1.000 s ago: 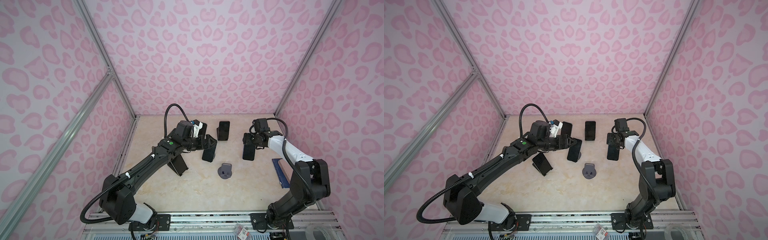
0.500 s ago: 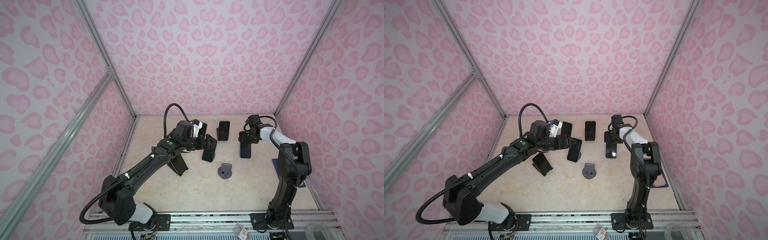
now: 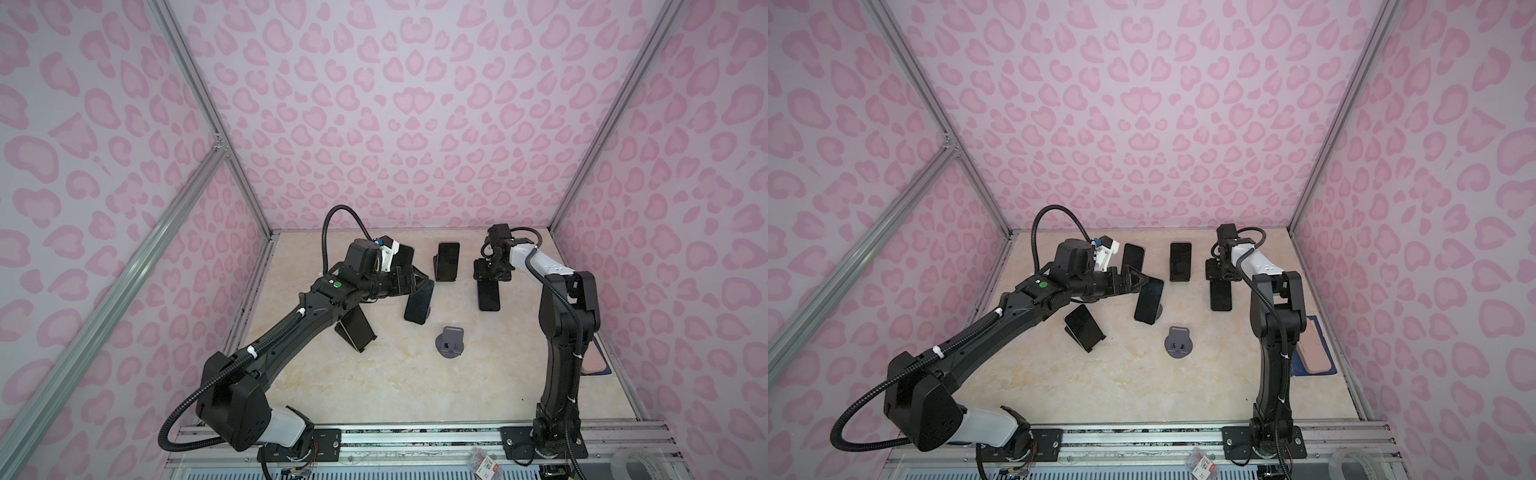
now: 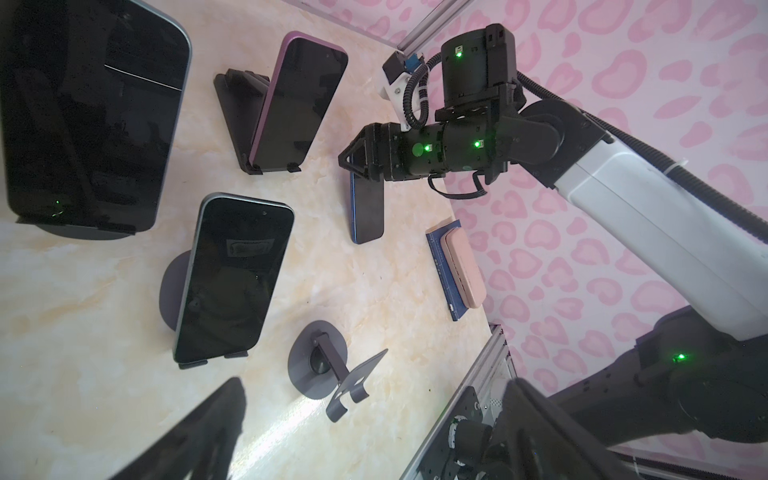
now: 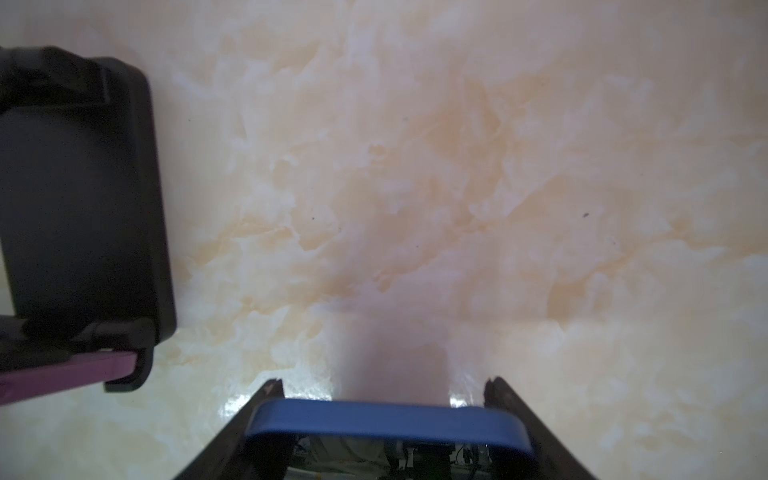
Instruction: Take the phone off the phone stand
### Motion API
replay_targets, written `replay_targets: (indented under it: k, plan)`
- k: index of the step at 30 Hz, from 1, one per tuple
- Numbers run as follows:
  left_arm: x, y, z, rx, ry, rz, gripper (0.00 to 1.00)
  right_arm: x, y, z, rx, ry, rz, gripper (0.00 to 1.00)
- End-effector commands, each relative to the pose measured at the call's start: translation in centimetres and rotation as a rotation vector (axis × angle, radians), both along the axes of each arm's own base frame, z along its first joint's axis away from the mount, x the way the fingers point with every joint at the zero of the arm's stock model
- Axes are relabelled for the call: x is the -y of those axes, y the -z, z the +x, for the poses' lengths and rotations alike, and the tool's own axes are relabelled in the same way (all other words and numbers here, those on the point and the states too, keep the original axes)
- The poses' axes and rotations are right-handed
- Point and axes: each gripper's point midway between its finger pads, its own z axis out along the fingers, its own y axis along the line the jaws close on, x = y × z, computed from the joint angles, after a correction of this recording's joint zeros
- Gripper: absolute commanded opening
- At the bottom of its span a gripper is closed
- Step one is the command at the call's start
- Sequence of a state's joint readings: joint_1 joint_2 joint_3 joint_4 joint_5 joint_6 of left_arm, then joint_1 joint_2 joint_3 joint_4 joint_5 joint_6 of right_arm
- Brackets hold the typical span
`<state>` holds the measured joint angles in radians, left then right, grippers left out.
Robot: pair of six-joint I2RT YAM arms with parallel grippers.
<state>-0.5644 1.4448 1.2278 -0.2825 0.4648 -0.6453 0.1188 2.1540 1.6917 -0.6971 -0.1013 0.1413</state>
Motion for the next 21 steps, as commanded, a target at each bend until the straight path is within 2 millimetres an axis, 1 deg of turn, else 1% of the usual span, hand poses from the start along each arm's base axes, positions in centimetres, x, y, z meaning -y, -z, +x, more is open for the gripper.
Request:
replay_targets:
  k: [1,4,7,12,21]
  plan:
    - [0.1,-2.1,0.0,0.054,0.011,-0.038,1.00,0.3,1.2,-0.6,-0.048,-0.017,-0.037,0.64]
    - [0.0,-2.3,0.0,0.065,0.011,-0.038,1.00,0.2,2.1,-0.6,-0.064,-0.012,-0.033,0.64]
    - [-0.2,-2.3,0.1,0.070,0.000,-0.031,1.00,0.0,2.5,-0.6,-0.072,-0.008,-0.026,0.65]
    - [-0.4,-2.4,0.2,0.071,-0.006,-0.033,1.00,0.0,2.5,-0.3,-0.073,-0.003,-0.024,0.68]
    - [-1.0,-2.7,0.6,0.073,-0.024,-0.039,1.00,-0.1,3.0,-0.7,-0.098,-0.005,-0.018,0.73]
